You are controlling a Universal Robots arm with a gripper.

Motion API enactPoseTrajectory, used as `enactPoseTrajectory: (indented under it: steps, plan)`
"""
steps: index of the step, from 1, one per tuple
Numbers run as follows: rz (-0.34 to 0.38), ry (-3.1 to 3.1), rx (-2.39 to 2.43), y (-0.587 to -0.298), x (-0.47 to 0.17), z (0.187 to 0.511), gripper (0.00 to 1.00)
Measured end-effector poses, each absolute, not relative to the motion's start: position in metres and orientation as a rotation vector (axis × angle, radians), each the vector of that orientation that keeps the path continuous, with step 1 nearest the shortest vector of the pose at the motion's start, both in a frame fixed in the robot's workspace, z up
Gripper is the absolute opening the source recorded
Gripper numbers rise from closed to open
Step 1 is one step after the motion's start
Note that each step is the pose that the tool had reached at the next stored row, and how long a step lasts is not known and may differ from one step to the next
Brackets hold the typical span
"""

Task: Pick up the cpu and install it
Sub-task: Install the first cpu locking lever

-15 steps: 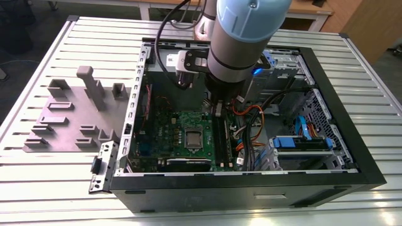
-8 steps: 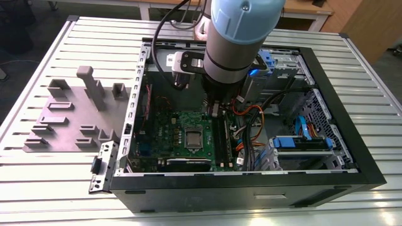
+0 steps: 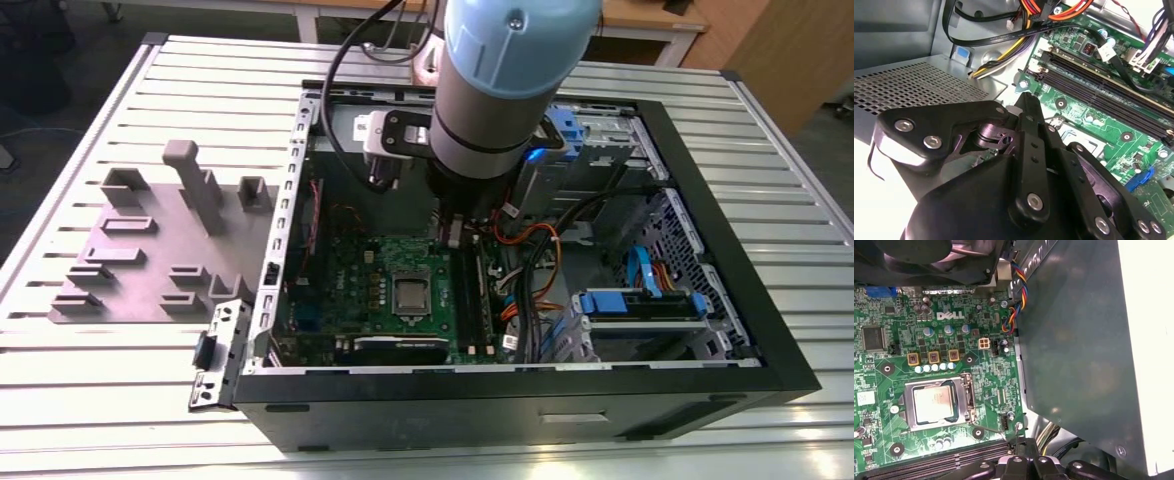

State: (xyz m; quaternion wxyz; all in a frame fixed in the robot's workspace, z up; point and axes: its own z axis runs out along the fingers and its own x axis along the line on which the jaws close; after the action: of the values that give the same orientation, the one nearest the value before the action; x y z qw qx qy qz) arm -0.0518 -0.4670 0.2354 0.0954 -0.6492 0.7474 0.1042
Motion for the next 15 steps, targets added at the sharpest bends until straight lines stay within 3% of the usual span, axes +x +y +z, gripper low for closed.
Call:
enactPoseTrajectory:
  steps: [15]
  plan:
    - [0.256, 2.244, -1.949, -0.4677, -0.0539, 0.2355, 0.11]
